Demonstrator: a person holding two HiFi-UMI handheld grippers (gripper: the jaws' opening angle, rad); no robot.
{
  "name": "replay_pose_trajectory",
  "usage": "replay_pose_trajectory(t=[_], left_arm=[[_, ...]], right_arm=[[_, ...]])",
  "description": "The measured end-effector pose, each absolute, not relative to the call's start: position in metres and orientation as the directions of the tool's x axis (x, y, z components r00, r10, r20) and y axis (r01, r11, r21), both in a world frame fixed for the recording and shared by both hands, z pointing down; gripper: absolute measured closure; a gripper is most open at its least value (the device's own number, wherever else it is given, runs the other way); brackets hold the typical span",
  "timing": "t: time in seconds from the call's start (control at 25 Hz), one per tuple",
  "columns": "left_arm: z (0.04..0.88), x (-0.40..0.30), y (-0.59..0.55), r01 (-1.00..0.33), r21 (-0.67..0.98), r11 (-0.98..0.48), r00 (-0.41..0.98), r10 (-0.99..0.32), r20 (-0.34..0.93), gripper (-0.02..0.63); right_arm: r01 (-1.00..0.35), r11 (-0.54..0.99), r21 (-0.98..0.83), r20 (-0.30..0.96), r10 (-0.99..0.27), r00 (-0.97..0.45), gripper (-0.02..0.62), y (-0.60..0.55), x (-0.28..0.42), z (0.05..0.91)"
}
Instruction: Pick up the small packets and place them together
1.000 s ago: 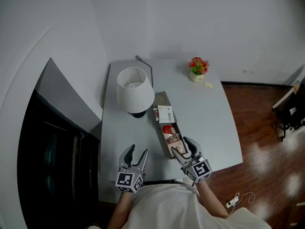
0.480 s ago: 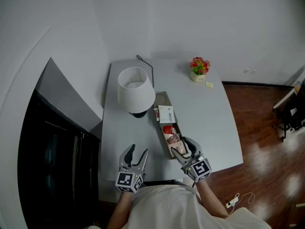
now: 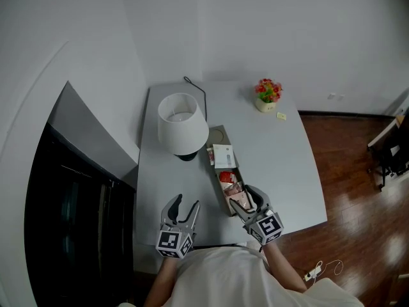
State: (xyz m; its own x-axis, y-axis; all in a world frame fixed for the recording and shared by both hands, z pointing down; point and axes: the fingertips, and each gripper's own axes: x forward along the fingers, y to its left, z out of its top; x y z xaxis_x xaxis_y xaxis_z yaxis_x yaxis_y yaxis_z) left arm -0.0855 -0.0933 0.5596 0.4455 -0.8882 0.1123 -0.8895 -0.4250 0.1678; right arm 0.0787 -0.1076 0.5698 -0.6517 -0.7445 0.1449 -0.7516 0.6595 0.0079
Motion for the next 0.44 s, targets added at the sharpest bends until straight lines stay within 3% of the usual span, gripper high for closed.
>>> replay_pose_trajectory(t=[0.44], left_arm=[[0.565, -0.073, -0.103, -0.886, 0.15, -0.439, 0.459, -0.876, 0.147, 0.362]], right_arm=[[-0.743, 0.669, -0.022, 0.141, -0.734, -0.665, 0.314, -0.118, 0.078, 0.573]])
